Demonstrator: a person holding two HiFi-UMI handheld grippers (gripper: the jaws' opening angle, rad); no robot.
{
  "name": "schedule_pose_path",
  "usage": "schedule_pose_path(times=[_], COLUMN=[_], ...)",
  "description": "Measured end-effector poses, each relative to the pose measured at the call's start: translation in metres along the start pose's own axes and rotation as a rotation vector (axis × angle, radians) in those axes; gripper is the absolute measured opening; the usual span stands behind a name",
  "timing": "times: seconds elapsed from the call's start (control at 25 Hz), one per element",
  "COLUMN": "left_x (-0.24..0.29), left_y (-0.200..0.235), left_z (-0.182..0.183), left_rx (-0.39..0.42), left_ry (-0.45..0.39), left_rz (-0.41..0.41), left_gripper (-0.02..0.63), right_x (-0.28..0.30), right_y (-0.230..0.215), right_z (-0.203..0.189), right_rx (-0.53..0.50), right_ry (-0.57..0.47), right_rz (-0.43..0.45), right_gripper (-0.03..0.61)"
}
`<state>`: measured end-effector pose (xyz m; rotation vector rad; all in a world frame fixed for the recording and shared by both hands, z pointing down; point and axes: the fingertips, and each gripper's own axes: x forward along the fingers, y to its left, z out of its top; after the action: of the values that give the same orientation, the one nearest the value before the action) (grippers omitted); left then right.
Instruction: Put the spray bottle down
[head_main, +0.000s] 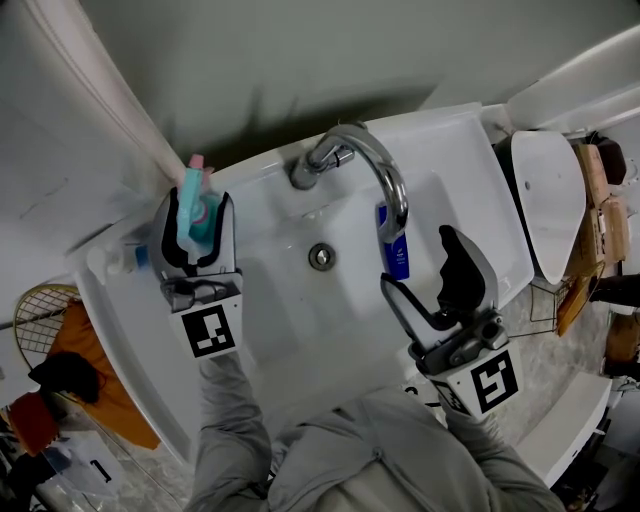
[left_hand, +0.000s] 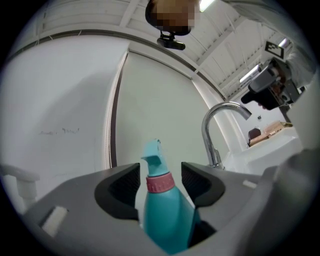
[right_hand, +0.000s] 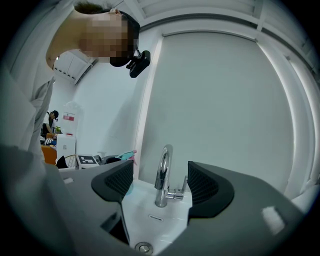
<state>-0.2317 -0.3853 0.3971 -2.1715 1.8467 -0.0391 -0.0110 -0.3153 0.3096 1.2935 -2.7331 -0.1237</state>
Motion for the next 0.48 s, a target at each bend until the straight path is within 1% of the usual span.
schedule_pose_path(times=[0.48], left_x=[-0.016], left_y=[0.001], left_z=[0.004], left_rx=[0.008], left_ry=[0.038], left_rz=[0.013], left_gripper=[0.279], right_x=[-0.007], right_y=[-0.001], right_z=[0.006], right_rx=[0.012], right_ry=[-0.022], right_rz=[0.009], right_gripper=[0.333])
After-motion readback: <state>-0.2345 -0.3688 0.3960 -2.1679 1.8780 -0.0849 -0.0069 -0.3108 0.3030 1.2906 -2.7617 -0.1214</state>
